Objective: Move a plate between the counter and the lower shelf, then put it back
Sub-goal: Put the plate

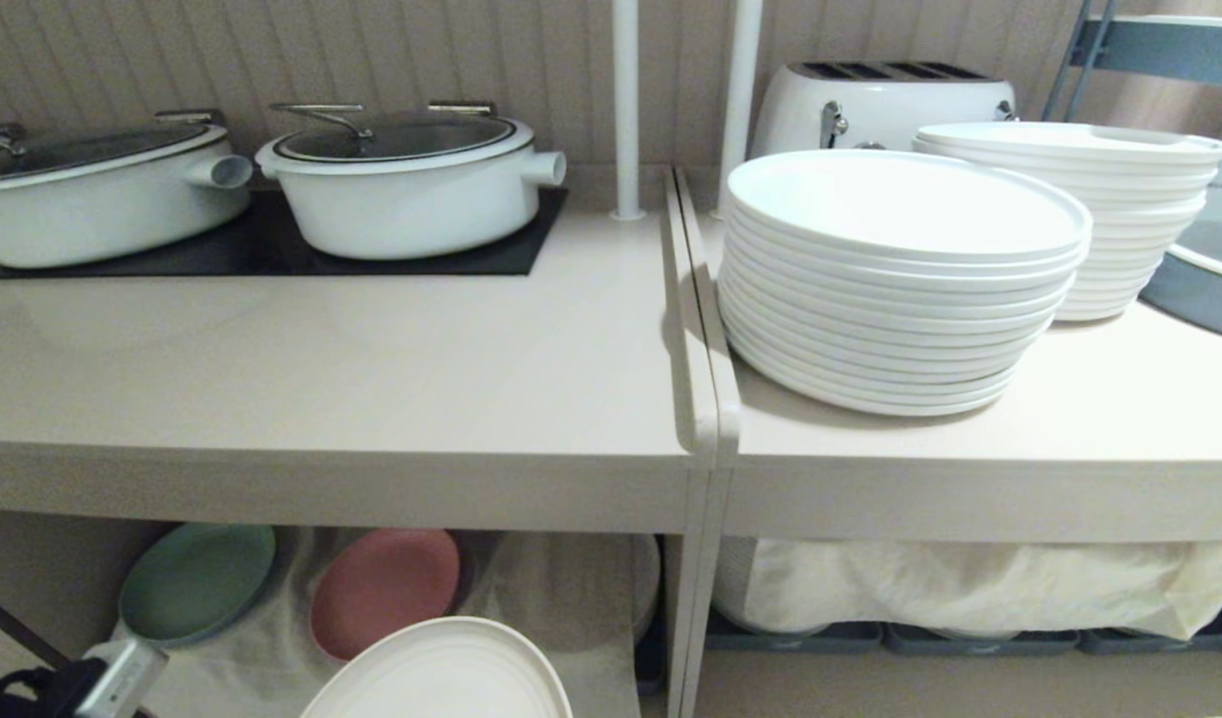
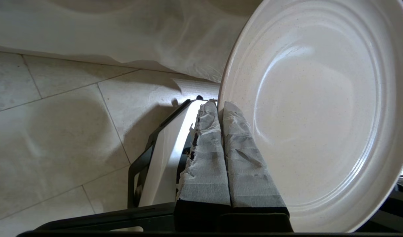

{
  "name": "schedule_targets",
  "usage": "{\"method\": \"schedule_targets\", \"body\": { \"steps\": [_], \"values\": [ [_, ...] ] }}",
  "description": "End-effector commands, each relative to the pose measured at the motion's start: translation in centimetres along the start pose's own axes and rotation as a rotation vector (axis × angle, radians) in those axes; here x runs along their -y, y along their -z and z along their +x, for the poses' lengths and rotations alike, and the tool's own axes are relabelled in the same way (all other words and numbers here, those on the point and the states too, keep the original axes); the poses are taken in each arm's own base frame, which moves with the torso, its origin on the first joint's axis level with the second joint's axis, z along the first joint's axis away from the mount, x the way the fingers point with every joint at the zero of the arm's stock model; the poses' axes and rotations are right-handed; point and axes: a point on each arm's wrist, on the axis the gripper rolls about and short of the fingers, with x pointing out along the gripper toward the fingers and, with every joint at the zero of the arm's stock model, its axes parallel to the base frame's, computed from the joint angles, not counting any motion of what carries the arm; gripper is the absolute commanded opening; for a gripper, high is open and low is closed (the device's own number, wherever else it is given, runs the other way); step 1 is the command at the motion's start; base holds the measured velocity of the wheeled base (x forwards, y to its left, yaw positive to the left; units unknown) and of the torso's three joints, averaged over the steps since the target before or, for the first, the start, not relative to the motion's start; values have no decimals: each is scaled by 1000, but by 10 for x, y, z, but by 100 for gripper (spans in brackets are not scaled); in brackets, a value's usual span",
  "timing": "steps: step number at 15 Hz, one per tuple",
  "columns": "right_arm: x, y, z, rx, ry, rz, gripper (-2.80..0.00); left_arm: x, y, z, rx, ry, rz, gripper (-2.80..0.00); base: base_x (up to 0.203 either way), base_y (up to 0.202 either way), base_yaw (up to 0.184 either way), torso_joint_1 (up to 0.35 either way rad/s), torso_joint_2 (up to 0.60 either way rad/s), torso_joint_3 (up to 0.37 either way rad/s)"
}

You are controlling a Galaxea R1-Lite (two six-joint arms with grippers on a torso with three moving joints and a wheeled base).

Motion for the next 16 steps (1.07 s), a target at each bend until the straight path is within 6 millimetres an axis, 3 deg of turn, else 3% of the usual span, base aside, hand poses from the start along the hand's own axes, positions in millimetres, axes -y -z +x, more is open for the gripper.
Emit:
{"method": "schedule_targets", "body": {
  "steps": [1, 16],
  "values": [
    [0, 0, 0, -1, 0, 0, -280, 0, 0, 0, 0, 0, -4, -280, 0, 0, 0, 231, -514, -285],
    [0, 0, 0, -1, 0, 0, -280, 1, -1, 0, 4, 1, -4, -280, 0, 0, 0, 260, -555, -296]
  ]
}}
